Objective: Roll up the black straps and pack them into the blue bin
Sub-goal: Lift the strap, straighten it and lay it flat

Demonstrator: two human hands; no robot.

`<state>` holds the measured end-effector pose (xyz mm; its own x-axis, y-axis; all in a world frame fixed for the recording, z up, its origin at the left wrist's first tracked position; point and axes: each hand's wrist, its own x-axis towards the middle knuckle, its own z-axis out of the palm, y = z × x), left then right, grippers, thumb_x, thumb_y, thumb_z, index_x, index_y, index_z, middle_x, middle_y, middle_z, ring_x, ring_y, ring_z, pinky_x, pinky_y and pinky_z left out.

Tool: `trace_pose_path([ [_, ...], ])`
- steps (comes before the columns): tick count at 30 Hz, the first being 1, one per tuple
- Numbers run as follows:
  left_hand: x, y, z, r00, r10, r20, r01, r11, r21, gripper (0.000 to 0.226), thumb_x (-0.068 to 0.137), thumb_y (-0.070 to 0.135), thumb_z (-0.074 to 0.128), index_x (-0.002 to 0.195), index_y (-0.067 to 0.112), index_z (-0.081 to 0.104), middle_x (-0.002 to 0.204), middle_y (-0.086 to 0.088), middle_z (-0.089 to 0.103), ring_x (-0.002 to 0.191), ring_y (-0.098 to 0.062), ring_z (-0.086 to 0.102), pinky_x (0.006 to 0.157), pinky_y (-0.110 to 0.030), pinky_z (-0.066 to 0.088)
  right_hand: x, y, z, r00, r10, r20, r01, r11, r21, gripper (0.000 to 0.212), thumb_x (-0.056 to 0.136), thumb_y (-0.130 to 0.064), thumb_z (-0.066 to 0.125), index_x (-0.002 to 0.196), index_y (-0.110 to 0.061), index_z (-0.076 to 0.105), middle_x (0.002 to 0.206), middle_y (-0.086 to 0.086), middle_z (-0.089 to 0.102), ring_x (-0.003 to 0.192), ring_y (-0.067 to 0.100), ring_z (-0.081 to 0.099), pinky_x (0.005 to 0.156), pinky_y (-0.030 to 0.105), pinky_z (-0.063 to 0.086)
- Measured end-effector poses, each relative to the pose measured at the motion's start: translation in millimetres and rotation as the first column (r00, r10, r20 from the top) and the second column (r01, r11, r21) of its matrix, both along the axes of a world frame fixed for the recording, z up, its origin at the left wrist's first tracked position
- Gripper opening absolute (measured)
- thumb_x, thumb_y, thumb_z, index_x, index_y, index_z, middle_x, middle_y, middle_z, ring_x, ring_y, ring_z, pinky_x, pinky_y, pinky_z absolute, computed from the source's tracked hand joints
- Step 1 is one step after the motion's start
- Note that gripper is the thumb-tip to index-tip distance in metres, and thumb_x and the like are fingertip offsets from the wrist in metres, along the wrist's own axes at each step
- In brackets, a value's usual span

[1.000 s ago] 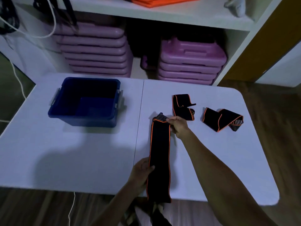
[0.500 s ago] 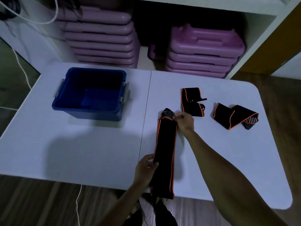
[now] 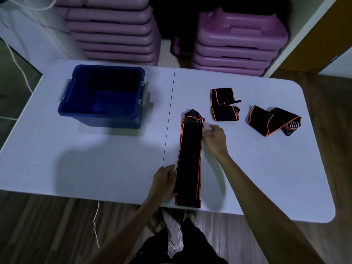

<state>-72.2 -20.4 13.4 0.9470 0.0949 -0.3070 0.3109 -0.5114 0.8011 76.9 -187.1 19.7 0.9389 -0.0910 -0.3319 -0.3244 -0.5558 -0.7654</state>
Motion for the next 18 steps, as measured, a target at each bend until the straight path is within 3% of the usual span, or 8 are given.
trace_pose_path([
  [2,-1.0,3.9,-1.6,0.999,0.025,-0.025,-0.026,0.999,-0.033,0.02,0.095,0.017,0.042,0.091,0.018,0.062,0.071,-0.005,0.054,0.064,-0.014,0.049,0.064,-0.027,0.038,-34.8,-6.9,-1.9,0.996,0.055,-0.075,-0.059,0.997,-0.042,0.024,0.091,-0.025,0.05,0.071,-0.012,0.047,0.074,0.006,0.048,0.073,0.021,0.049,0.07,0.029,0.036],
  [3,-0.4,4.6,-2.9,1.0,0.01,-0.026,-0.011,0.998,-0.054,0.022,0.096,0.014,0.041,0.088,0.016,0.062,0.066,-0.004,0.054,0.059,-0.014,0.049,0.06,-0.028,0.038,-52.3,-10.7,-3.2,0.992,0.066,-0.11,-0.072,0.996,-0.048,0.028,0.093,-0.021,0.049,0.067,-0.01,0.046,0.071,0.005,0.047,0.071,0.02,0.048,0.069,0.029,0.035],
  [5,1.5,2.9,-6.8,0.996,-0.091,-0.002,0.09,0.994,-0.059,0.024,0.095,0.009,0.038,0.079,0.015,0.055,0.052,-0.004,0.046,0.045,-0.013,0.043,0.051,-0.028,0.036,-82.7,-13.8,-2.2,0.986,0.056,-0.155,-0.061,0.998,-0.028,0.021,0.096,-0.016,0.046,0.087,-0.002,0.06,0.086,0.005,0.053,0.083,0.017,0.05,0.075,0.026,0.035],
  [7,3.5,-0.6,-7.7,0.979,-0.205,-0.008,0.205,0.979,-0.018,0.026,0.092,0.004,0.037,0.094,0.02,0.059,0.05,-0.007,0.046,0.041,-0.011,0.044,0.046,-0.026,0.037,-100.2,-10.5,-2.2,0.984,0.072,-0.166,-0.064,0.997,0.054,0.025,0.097,-0.009,0.041,0.103,0.003,0.062,0.094,0.008,0.057,0.089,0.019,0.054,0.074,0.02,0.037],
  [10,4.5,-1.8,-8.2,0.971,-0.238,0.019,0.238,0.971,0.003,0.033,0.089,0.0,0.039,0.104,0.021,0.06,0.05,-0.004,0.041,0.04,-0.009,0.04,0.045,-0.02,0.034,-106.6,-4.4,1.8,0.979,0.171,-0.113,-0.147,0.97,0.193,0.037,0.092,0.003,0.034,0.1,-0.012,0.067,0.07,0.011,0.052,0.063,0.02,0.049,0.054,0.018,0.035],
  [13,3.0,-0.2,-5.5,0.977,-0.212,0.007,0.212,0.977,-0.014,0.023,0.09,0.001,0.04,0.086,0.01,0.06,0.051,-0.007,0.04,0.044,-0.013,0.039,0.048,-0.023,0.032,-107.2,-11.1,0.5,0.98,0.145,-0.134,-0.125,0.981,0.145,0.027,0.093,0.001,0.034,0.08,-0.001,0.058,0.066,0.012,0.043,0.059,0.016,0.04,0.055,0.026,0.031],
  [15,2.4,0.1,-5.6,0.985,-0.168,-0.031,0.168,0.986,-0.022,0.025,0.09,0.002,0.039,0.066,0.007,0.045,0.052,-0.007,0.038,0.047,-0.015,0.036,0.051,-0.027,0.029,-112.5,-18.6,-3.0,0.977,0.124,-0.176,-0.112,0.991,0.073,0.028,0.095,-0.007,0.034,0.069,-0.002,0.044,0.071,0.014,0.044,0.062,0.018,0.04,0.058,0.029,0.031],
  [18,-7.4,1.1,-13.4,0.985,-0.138,-0.101,0.132,0.99,-0.057,0.024,0.089,0.013,0.036,0.068,0.003,0.043,0.057,-0.018,0.044,0.052,-0.017,0.041,0.055,-0.029,0.031,-125.3,-27.8,-7.7,0.96,0.099,-0.262,-0.076,0.993,0.095,0.03,0.098,-0.018,0.035,0.07,-0.009,0.044,0.069,0.011,0.048,0.064,0.02,0.046,0.062,0.031,0.036],
])
